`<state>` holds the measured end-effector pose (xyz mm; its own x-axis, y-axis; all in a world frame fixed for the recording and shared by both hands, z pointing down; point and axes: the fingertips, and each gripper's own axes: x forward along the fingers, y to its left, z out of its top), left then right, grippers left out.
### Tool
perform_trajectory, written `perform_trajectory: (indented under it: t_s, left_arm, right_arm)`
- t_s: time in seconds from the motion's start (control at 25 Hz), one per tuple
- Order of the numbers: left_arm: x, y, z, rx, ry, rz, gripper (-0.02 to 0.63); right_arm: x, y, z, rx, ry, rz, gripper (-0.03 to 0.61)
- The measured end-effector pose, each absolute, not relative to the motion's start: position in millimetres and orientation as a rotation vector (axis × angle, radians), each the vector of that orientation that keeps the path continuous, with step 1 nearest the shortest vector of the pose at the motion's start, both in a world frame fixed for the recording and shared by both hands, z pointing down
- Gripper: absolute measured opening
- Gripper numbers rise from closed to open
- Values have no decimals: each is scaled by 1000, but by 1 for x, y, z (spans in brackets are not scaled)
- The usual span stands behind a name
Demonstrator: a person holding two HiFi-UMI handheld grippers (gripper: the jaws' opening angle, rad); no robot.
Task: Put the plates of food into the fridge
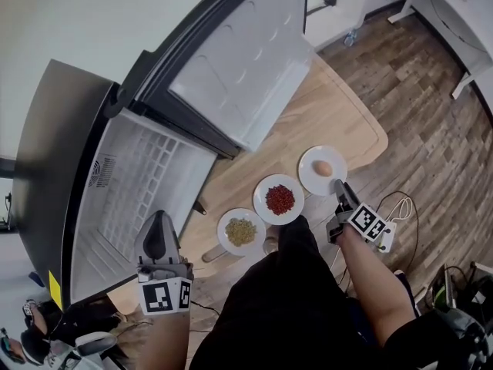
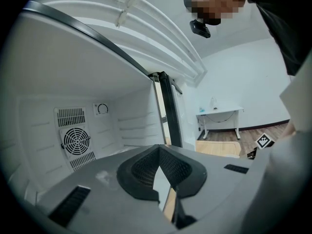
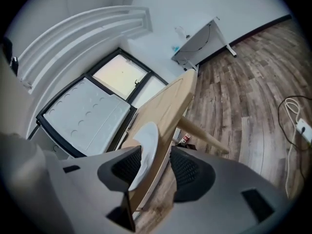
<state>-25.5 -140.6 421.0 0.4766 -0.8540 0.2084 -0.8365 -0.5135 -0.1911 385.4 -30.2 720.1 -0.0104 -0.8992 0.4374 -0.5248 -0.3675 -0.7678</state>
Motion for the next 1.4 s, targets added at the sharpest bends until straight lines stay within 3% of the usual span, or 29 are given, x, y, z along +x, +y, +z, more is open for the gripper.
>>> perform_trajectory:
  t_s: [0.28, 0.44, 0.64, 1.4]
  left_arm:
    - [-25, -147, 421, -2655, 1531, -423, 5]
    - [-24, -149, 419, -2658, 1530, -404, 5]
    - [-27, -147, 424, -2669, 1536, -393, 5]
    - [-56, -138, 401, -2608, 1608, -257, 5]
  right_arm:
    - [384, -35, 732, -1776, 1384, -1395, 182]
    - [387, -31, 720, -1829, 1396, -1382, 72]
    - [388, -30, 694, -1752, 1364, -1333, 35]
    - [326, -57, 586, -1469, 1554, -1338, 32]
